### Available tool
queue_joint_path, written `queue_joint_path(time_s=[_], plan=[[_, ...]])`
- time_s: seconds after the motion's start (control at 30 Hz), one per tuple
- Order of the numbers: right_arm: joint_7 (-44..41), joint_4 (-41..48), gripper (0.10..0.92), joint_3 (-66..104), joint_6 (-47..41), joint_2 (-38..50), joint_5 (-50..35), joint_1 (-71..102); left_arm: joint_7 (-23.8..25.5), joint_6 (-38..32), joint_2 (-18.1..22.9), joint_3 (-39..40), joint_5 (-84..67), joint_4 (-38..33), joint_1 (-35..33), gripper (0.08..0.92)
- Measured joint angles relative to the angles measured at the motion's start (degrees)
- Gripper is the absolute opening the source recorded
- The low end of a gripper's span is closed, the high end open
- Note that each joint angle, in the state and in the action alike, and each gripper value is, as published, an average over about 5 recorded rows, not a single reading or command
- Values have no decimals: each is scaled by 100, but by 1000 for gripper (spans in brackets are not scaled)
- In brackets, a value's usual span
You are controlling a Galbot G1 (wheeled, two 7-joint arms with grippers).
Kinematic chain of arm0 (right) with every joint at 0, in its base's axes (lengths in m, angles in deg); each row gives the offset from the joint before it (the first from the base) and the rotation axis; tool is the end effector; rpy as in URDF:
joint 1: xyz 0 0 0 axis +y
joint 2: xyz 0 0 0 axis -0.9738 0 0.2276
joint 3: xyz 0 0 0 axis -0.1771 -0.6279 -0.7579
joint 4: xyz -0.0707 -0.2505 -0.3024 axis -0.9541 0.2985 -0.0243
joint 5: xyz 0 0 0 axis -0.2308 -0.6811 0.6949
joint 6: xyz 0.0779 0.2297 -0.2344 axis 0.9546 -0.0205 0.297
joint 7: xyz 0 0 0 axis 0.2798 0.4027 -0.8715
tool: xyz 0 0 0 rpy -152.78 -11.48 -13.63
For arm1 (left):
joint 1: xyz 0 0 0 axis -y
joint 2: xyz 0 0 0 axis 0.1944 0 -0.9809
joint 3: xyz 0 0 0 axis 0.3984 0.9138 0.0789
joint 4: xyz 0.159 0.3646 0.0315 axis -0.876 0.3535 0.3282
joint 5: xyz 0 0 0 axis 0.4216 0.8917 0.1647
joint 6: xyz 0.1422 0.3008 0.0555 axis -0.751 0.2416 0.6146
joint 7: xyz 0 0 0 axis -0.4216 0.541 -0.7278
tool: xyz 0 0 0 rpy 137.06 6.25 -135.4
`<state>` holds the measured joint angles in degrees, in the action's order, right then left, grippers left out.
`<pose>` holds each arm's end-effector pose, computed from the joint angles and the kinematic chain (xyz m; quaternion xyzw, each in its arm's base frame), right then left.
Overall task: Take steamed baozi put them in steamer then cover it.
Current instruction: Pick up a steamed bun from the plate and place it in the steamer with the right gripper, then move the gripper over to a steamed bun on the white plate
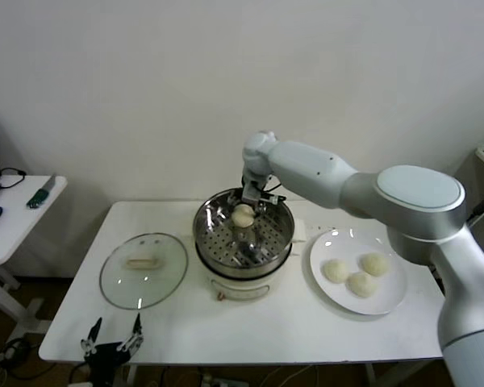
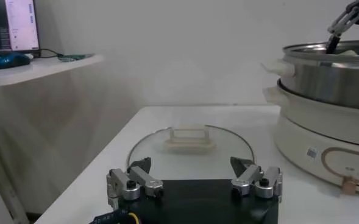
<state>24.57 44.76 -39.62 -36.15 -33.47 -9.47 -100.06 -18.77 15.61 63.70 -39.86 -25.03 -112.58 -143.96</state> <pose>0.6629 0.1529 -0.1020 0.6194 -0.1475 0.7710 0.0122 0.0531 0.0634 -0.3749 0.0825 -0.9824 -0.0170 0.1666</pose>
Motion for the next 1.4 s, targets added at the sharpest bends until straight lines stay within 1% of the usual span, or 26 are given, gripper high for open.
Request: queue_joint_path(time_s=[0.07,0.33,0.6,0.73,1.0,1.2,1.4], plan=[[-5,8,816,-4,13,4,-25,-6,-7,-2,6,4,4,-5,-7,823],[-107,-125,823,-108,-2,167,-355,-212,-19,-2,44,44,50,-48,-39,823],[-315,-600,823,-553,-316,648,-1361,-826,-19,11,71,63,101,-77,-57,823],[-392,-988,823,-932,-830,1073,-2038,-1242,-30,7,70,62,107,-78,-72,823],[-429,-1900,823,-1664,-2187,2189,-3236,-1820,-60,-10,67,114,118,-55,-40,823],[-328,-2502,823,-2018,-3018,3086,-3720,-1894,-60,-8,56,116,103,-35,7,823],[-148,-2956,823,-2131,-3656,3818,-3926,-1704,-48,-8,9,84,75,1,50,823]])
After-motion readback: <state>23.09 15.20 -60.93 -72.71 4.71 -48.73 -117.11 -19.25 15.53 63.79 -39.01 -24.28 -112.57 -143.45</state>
